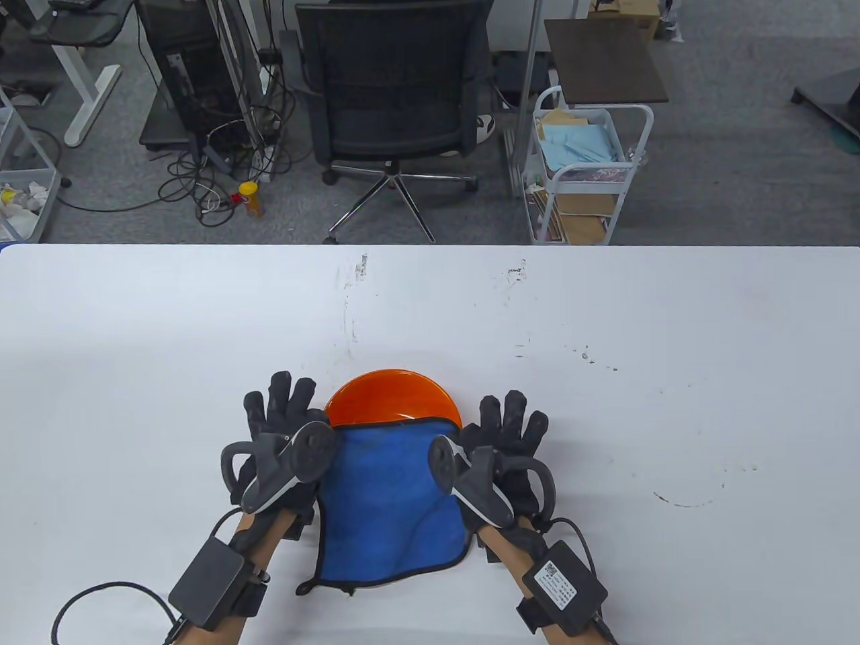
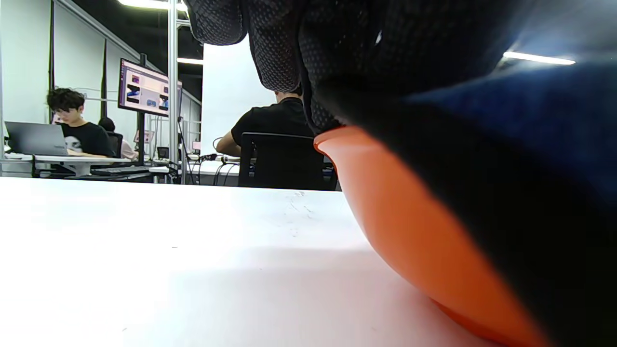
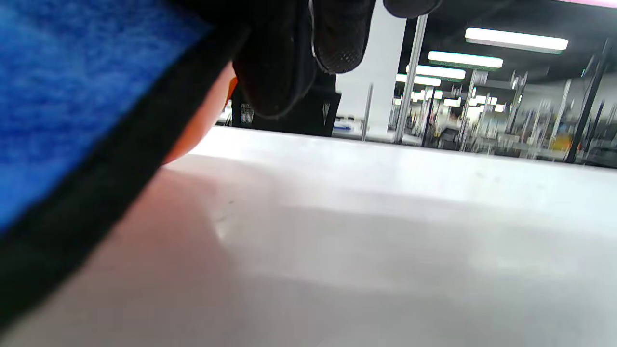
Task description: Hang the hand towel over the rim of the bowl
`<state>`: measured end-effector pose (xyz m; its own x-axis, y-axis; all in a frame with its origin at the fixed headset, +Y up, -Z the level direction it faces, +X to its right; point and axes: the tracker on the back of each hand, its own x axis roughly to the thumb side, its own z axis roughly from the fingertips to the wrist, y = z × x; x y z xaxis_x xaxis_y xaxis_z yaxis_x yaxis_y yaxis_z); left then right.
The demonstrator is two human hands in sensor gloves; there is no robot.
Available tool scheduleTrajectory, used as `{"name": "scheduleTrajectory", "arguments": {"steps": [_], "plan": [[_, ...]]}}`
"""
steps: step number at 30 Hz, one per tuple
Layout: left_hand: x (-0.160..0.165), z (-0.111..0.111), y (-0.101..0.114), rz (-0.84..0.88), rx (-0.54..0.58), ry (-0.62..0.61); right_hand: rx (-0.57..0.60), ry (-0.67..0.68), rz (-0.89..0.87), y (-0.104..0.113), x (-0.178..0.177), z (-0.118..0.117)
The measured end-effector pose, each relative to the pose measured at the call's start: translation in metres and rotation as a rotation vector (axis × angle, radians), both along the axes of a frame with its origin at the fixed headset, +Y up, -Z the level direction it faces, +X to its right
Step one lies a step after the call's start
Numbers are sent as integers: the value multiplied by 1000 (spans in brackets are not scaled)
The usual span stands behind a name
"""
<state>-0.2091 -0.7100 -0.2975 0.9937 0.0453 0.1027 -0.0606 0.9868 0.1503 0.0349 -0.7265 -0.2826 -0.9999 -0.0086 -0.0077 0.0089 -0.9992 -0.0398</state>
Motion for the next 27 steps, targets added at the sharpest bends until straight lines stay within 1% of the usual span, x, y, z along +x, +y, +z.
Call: {"name": "scheduleTrajectory", "arguments": {"steps": [2, 7, 11, 12, 14, 17, 21, 22, 23, 25, 27], "plan": [[0, -3, 1, -15, -4, 20, -53, 0, -25, 1, 3, -3], [1, -6, -1, -36, -34, 39, -117, 1, -97, -1, 9, -8], [5, -9, -6, -35, -96, 24, -180, 16, -207, -5, 12, -12], [6, -9, -6, -39, -93, 24, -190, 19, -241, -6, 12, -12], [8, -8, -7, -53, -94, 20, -180, 21, -245, -7, 12, -12], [6, -6, -7, -32, -98, 2, -147, 35, -230, -7, 12, -8], [-2, 0, -2, 29, -89, -26, -152, 55, -251, -5, 15, -3], [-3, 3, 0, 56, -92, -48, -161, 52, -268, -3, 17, -3], [-4, 6, 2, 97, -110, -66, -163, 46, -328, 0, 21, -2], [-6, 14, 8, 178, -131, -71, -168, 38, -411, 3, 25, -1], [-7, 21, 14, 204, -131, -81, -170, 44, -434, 6, 30, 0]]}}
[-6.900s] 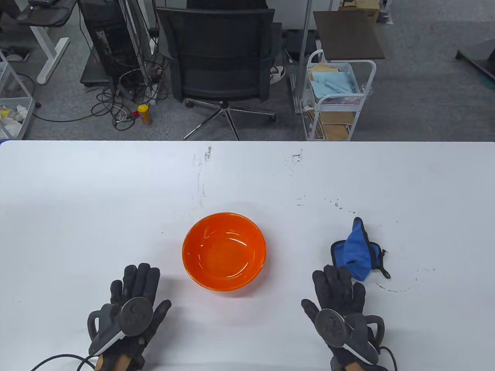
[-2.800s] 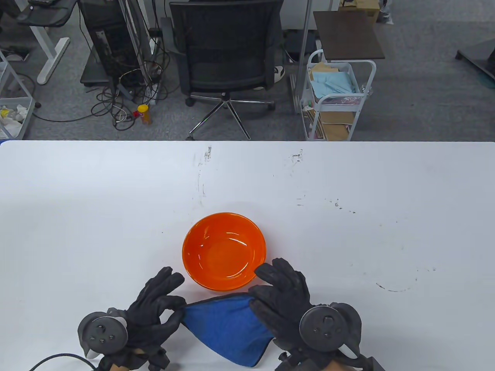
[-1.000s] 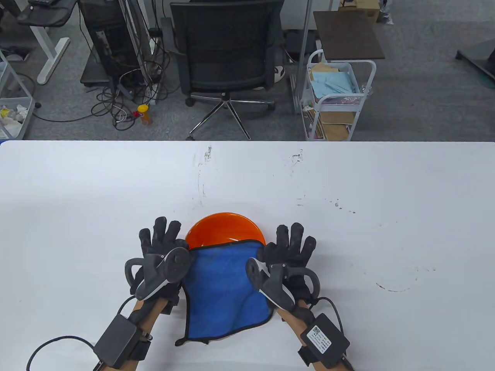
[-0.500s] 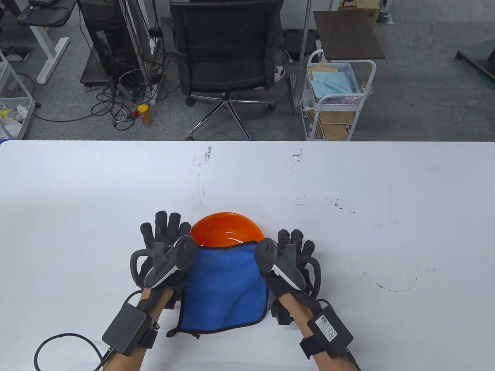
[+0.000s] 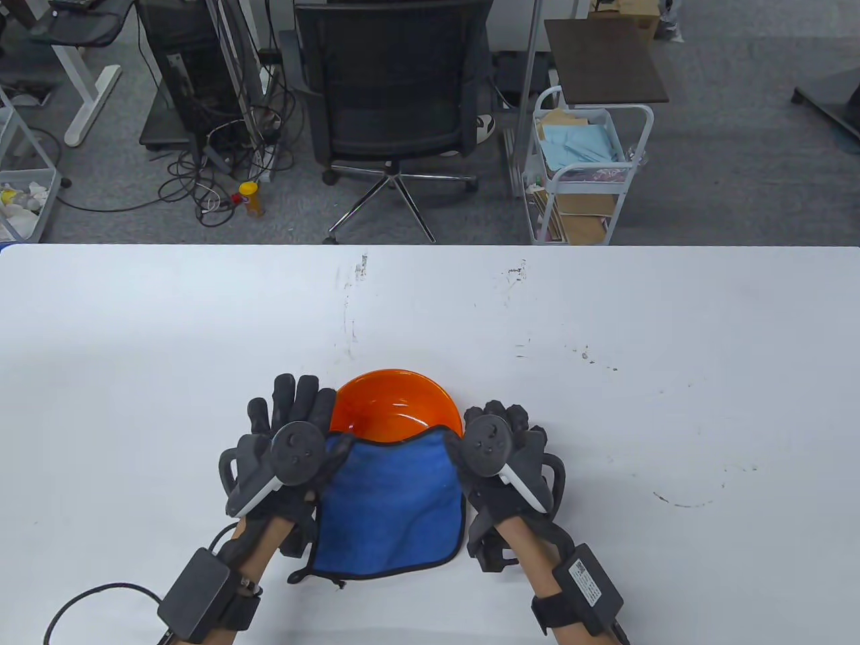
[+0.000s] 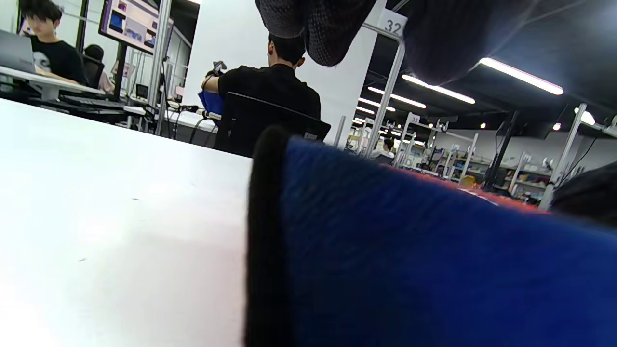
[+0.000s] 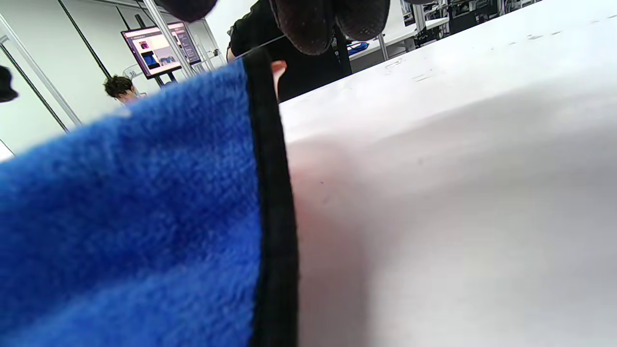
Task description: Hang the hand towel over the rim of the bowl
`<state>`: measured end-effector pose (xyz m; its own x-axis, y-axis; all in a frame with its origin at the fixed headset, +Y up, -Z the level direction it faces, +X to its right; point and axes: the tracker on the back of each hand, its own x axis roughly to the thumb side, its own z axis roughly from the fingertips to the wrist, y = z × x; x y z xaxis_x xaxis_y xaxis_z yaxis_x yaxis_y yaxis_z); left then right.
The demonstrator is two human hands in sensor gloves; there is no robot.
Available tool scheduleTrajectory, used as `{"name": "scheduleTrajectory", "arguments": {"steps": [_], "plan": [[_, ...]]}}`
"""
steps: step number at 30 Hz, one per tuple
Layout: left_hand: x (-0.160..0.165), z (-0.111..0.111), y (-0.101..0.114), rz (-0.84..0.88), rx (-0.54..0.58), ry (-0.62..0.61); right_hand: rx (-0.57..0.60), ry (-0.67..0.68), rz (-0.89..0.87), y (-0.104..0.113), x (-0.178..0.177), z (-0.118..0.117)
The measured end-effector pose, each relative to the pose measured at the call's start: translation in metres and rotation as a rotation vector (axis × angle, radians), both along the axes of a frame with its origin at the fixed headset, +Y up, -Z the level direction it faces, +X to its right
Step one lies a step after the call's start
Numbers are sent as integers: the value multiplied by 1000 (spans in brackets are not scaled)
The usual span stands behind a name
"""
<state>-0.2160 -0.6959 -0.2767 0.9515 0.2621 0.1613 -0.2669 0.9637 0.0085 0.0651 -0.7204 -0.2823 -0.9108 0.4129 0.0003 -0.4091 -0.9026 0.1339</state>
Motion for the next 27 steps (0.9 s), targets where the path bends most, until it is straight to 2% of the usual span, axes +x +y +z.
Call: {"name": "scheduleTrajectory", "arguments": {"steps": [5, 8, 13, 18, 20, 22, 27], "plan": [[-14, 17, 15, -61, 64, 19, 67, 34, 34, 5, 12, 17], [-27, 29, 16, -9, 28, 20, 114, 51, 44, 9, 26, 34], [-47, 50, 13, -3, 6, -3, 208, 45, 191, 18, 49, 66], [-69, 70, 4, 20, 40, 7, 290, 20, 280, 18, 72, 90], [-75, 77, -1, -17, 97, 25, 326, 17, 299, 14, 81, 98], [-77, 83, -6, -70, 136, 22, 344, 46, 292, 10, 87, 101], [-80, 90, -27, -92, 115, 20, 372, 50, 265, -6, 98, 102]]}}
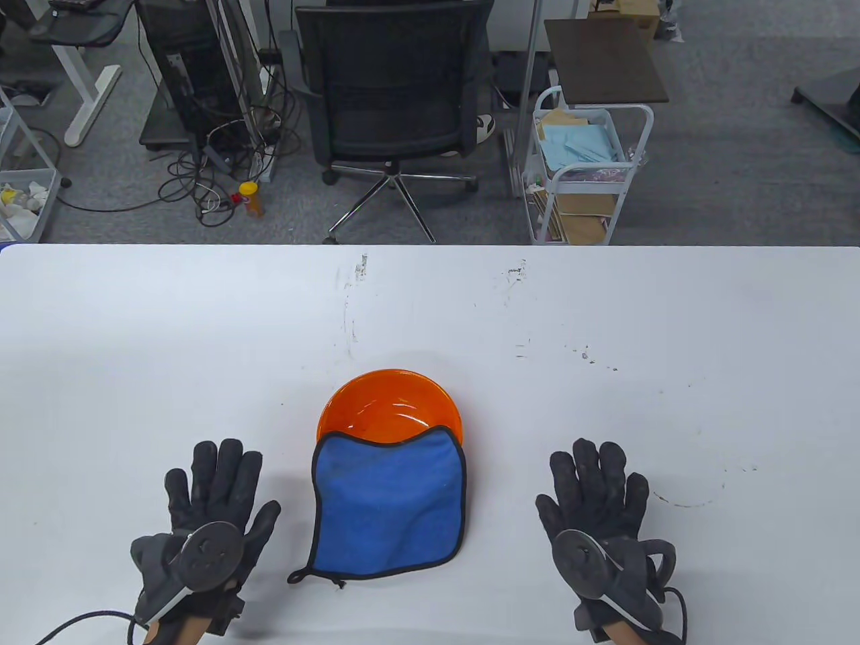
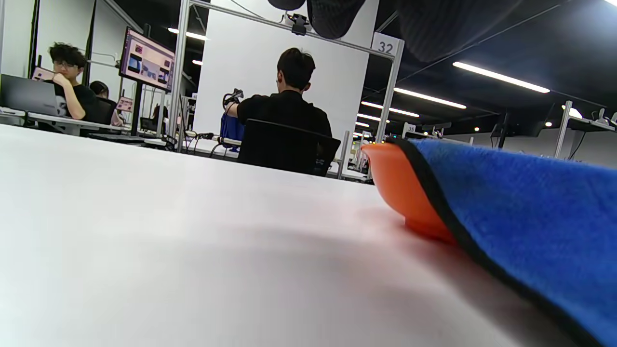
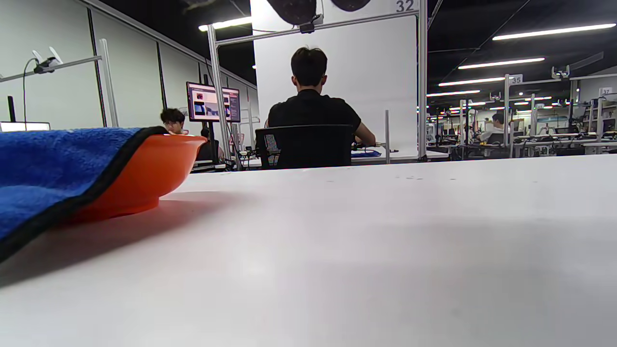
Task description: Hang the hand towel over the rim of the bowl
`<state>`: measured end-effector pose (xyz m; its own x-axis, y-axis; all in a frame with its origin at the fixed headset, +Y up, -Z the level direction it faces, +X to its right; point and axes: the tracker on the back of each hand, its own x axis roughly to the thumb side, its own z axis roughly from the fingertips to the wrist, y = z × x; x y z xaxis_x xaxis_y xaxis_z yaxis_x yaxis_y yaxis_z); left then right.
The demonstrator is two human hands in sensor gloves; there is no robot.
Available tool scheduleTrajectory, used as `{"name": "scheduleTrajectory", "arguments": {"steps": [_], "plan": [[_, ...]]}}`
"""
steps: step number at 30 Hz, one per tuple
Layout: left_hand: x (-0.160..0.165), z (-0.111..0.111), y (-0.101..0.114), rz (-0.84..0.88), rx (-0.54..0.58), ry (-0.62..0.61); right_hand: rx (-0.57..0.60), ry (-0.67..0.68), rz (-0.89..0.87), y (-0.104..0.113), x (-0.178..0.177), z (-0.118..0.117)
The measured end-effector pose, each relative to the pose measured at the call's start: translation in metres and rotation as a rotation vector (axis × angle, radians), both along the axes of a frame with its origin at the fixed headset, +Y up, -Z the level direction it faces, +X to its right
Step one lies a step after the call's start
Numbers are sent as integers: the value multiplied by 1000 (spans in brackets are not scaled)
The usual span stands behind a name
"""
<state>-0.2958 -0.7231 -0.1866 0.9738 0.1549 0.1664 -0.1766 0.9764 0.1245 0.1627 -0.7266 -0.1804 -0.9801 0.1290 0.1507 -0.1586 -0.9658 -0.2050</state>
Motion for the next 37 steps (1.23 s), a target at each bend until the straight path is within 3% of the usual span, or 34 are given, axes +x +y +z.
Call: {"name": "scheduleTrajectory", "arguments": {"steps": [7, 15, 37], "plan": [[-7, -3, -16, -25, -79, -13, -69, -7, 13, -19, 8, -11], [-9, -2, -19, 30, -118, -15, -134, -11, -13, -27, 17, -13], [-6, -3, -22, 40, -157, -38, -156, 4, -28, -27, 19, -10]]}}
